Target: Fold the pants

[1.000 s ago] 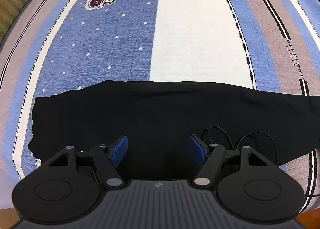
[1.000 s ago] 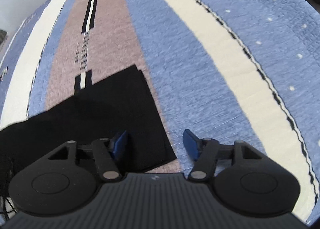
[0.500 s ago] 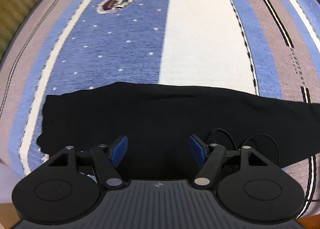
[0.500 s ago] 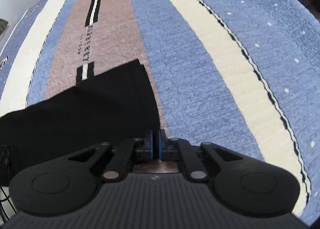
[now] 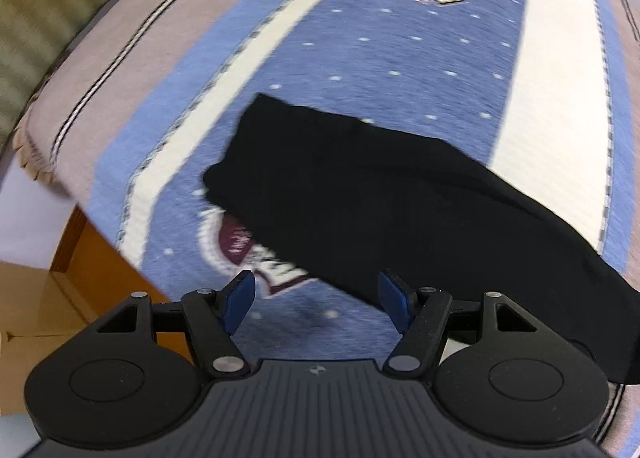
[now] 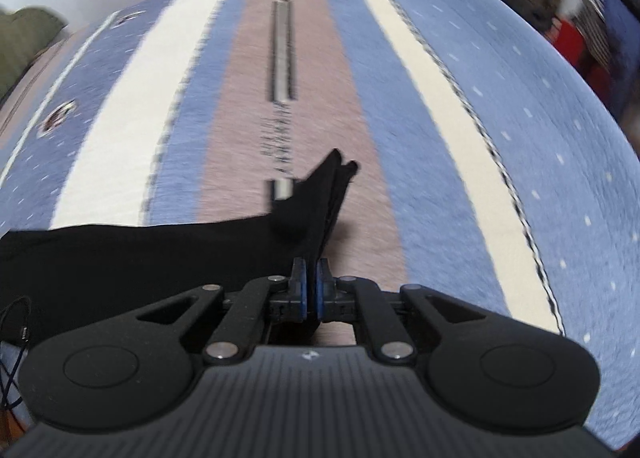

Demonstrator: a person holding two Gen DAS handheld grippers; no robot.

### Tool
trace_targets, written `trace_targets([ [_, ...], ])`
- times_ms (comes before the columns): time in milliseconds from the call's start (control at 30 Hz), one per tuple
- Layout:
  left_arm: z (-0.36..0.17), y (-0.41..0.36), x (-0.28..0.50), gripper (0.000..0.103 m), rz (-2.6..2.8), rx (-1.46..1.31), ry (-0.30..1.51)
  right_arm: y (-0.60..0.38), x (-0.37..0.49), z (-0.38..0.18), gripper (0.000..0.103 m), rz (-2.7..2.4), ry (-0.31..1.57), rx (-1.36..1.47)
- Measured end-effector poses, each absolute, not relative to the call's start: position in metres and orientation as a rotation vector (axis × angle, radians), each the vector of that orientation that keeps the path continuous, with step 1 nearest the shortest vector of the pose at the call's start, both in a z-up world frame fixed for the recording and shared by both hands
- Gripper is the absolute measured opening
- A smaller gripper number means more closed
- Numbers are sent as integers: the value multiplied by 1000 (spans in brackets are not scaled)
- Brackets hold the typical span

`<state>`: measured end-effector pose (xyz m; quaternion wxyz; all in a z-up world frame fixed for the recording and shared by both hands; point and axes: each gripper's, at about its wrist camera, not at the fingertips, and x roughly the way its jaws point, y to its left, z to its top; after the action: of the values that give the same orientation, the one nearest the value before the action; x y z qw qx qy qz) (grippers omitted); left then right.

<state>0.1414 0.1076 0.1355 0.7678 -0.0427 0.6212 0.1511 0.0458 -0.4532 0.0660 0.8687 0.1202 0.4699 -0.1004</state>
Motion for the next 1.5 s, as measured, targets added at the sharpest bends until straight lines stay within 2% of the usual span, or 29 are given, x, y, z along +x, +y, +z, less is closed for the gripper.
trace_targets([
  [300, 126, 168, 131, 68, 310, -109, 1361, -332, 77, 102, 6, -31, 959, 174],
  [533, 132, 221, 114, 68, 344, -94, 1335, -223, 103, 103, 6, 147, 952, 145],
  [667, 130, 252, 107, 68, 374, -109, 1337, -164, 122, 88, 6, 241, 959, 144],
  [700, 128, 257, 105, 68, 378, -116, 1337, -152, 124, 84, 2, 257, 963, 140],
  [967, 110, 283, 105, 68, 367, -186, 1363, -93, 139, 8, 3, 285, 1105, 127],
  [1033, 109, 280, 106, 68, 347, -180, 1368, -93, 138, -8, 12, 255, 1147, 143],
  [1067, 108, 278, 105, 68, 340, -173, 1369, -93, 136, -11, 29, 235, 1164, 137],
  [1100, 108, 276, 105, 68, 332, -163, 1369, -93, 134, -11, 42, 234, 1170, 131],
  [1233, 107, 266, 106, 68, 291, -141, 1364, -95, 132, 11, 42, 180, 1066, 50],
  [1367, 109, 249, 109, 68, 252, -100, 1347, -92, 159, 4, 42, 153, 1035, -100],
  [1500, 112, 233, 120, 68, 214, -46, 1309, -82, 181, -8, 41, 152, 1034, -107],
])
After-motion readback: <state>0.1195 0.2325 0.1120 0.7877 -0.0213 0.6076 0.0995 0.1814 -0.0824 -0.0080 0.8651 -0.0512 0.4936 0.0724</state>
